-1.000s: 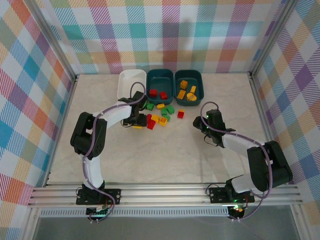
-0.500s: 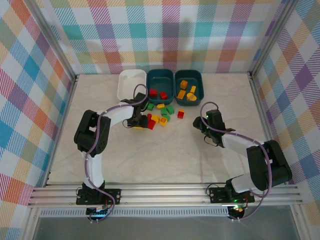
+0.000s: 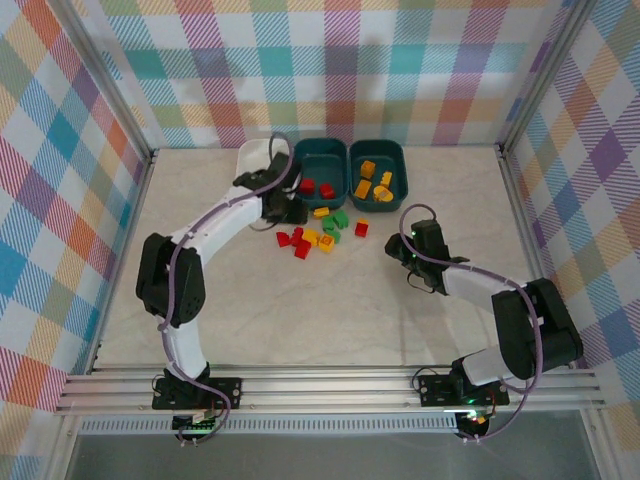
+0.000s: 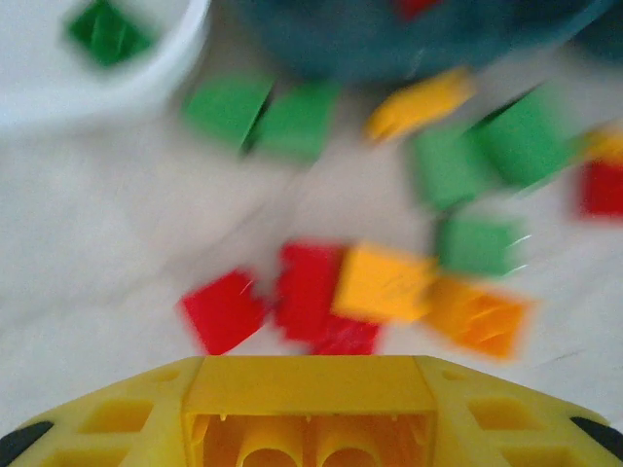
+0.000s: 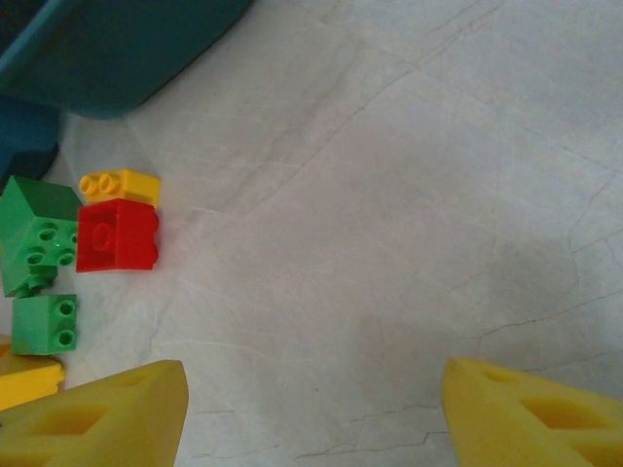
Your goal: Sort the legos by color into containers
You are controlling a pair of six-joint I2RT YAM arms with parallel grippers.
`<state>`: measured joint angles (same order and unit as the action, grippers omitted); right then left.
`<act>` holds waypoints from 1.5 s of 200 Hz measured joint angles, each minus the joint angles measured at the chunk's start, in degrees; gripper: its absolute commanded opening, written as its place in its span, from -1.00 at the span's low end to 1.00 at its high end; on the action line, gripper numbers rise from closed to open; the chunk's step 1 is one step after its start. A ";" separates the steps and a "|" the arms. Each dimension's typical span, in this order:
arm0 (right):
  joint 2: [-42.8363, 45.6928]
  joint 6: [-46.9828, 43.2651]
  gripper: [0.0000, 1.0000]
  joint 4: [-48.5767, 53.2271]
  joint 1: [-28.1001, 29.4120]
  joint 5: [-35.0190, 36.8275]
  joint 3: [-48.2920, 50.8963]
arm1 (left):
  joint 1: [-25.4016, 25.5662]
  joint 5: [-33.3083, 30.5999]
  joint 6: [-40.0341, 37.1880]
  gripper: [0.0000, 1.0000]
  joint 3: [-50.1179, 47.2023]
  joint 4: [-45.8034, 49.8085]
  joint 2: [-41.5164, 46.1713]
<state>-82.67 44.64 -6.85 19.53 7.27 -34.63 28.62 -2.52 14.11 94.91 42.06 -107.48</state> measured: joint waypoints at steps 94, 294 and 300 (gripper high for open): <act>-1.18 0.59 0.42 0.46 -0.07 -0.26 -0.09 | 5.27 14.10 4.59 -0.10 54.62 -0.20 -39.95; -1.66 0.13 0.43 0.94 -0.11 -2.91 -1.11 | 8.26 5.40 5.46 0.55 40.00 -3.28 -32.11; -1.66 -0.13 0.44 0.94 -0.11 -2.93 -1.16 | 8.35 4.39 5.38 0.55 35.30 -3.54 -28.83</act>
<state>-84.33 44.51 -5.91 19.42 4.34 -35.79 36.97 1.87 19.49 130.21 38.52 -136.31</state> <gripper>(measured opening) 0.718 0.776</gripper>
